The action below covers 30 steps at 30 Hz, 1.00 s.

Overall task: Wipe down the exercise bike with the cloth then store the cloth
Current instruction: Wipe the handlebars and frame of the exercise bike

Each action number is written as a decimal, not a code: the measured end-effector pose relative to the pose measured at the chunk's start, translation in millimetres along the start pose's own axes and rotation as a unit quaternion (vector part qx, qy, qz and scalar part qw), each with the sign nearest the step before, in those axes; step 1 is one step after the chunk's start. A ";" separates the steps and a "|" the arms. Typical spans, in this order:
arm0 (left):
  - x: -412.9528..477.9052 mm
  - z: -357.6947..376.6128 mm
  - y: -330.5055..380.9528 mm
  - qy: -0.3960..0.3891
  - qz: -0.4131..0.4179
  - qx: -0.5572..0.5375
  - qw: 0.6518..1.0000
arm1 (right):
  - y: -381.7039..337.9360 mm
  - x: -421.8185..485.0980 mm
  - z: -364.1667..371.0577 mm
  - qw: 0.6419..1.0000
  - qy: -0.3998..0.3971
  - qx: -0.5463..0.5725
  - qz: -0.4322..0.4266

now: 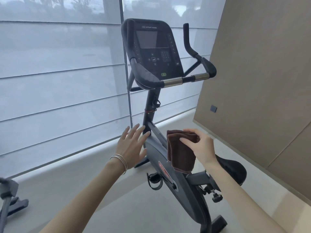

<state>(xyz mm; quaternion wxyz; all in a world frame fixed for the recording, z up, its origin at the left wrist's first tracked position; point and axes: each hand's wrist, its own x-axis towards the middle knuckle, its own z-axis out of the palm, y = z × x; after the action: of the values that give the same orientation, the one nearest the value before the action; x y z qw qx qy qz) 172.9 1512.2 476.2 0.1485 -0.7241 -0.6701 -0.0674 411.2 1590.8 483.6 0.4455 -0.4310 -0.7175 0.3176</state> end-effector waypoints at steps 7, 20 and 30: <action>80.0 26.3 -35.1 0.015 -0.003 0.030 0.999 | 9.9 84.6 18.3 1.000 0.014 -0.001 -0.008; 215.8 -2.3 -96.5 0.112 0.013 0.030 0.993 | -2.2 247.6 19.1 0.985 0.143 -0.011 -0.090; 294.8 5.5 -133.9 0.103 0.085 0.021 0.991 | -9.5 328.9 51.3 0.968 0.227 -0.097 -0.051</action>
<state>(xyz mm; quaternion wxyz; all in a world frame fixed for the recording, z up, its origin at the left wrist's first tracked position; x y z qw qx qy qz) 67.0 1801.8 575.1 0.2371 -0.7642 -0.5887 -0.1146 285.0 1879.6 591.2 0.5685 -0.4958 -0.6459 0.1172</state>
